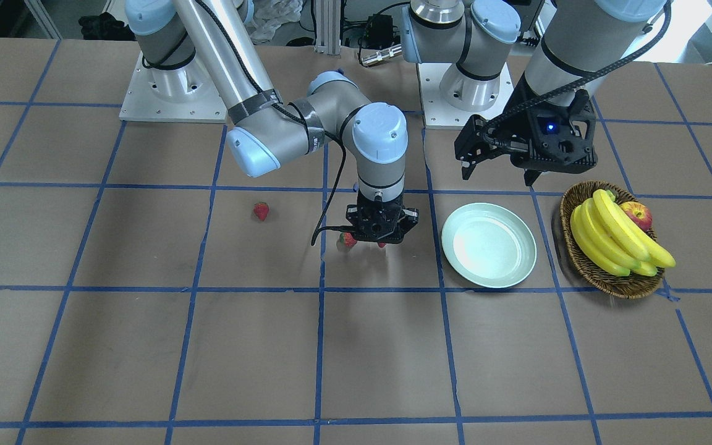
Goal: Collect all strawberries into plate
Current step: 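Carry it with the right gripper and release beside the first strawberry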
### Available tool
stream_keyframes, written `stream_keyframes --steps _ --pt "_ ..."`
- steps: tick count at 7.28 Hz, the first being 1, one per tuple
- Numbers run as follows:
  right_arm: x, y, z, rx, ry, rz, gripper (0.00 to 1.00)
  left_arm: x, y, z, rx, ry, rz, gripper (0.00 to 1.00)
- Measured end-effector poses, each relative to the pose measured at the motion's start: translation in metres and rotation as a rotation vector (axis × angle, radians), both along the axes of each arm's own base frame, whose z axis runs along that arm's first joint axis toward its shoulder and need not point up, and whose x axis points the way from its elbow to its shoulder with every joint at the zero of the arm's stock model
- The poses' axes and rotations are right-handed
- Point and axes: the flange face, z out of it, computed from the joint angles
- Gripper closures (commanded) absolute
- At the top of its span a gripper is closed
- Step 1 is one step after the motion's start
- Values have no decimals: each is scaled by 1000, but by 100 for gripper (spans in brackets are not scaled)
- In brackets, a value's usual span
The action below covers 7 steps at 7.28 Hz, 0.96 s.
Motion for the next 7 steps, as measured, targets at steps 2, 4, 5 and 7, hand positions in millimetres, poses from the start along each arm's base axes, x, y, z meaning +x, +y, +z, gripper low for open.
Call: stream_keyframes --steps 2,4,5,7 --pt "0 -2 2 -9 8 15 0 0 0 0 0 0 0 0" --pt "-17 -7 23 -27 64 64 0 0 0 2 -3 0 -3 0" --pt "-47 -16 45 -7 103 63 0 0 0 2 -4 0 -5 0" --pt "-131 -18 77 46 140 68 0 0 1 2 -5 0 -7 0"
